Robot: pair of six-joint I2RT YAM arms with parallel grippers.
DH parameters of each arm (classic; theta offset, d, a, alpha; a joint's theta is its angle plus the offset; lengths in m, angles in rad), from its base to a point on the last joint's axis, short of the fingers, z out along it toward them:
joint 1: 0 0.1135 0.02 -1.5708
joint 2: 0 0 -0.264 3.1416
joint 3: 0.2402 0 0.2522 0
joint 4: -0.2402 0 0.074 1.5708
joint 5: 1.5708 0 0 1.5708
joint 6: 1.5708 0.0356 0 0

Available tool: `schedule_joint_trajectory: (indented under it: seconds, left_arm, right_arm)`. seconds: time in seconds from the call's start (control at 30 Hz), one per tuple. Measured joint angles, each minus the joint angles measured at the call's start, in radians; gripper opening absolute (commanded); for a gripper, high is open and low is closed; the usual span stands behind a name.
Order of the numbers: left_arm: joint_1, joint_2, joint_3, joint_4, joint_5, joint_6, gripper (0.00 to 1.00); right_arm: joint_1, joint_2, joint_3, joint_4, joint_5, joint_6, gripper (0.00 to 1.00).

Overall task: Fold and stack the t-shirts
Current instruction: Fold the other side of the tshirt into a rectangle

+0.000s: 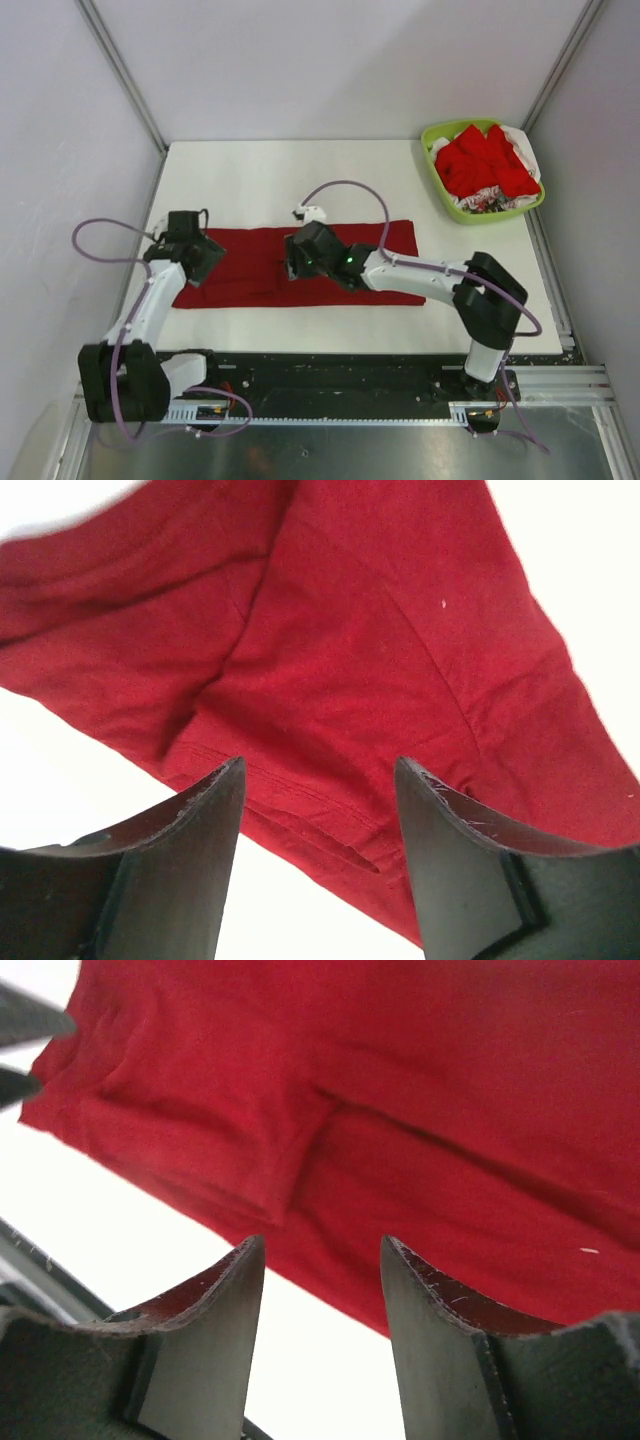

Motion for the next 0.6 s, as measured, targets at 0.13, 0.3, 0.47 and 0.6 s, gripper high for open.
schedule_joint_trajectory:
  seconds: [0.13, 0.3, 0.47, 0.6]
  left_arm:
    - [-0.101, 0.114, 0.010, 0.005, -0.040, -0.137, 0.64]
    - [-0.206, 0.208, 0.011, 0.005, -0.104, -0.369, 0.66]
    - [-0.225, 0.268, 0.011, 0.006, -0.143, -0.541, 0.72]
    - [-0.226, 0.297, 0.011, 0.006, -0.173, -0.629, 0.75]
  right_arm:
    - [-0.080, -0.097, -0.067, -0.032, 0.050, -0.021, 0.55]
    - [-0.204, -0.200, -0.206, -0.074, 0.071, -0.026, 0.55]
    - [-0.292, -0.274, -0.314, -0.104, 0.069, -0.037, 0.55]
    - [-0.340, -0.319, -0.360, -0.113, 0.059, -0.043, 0.55]
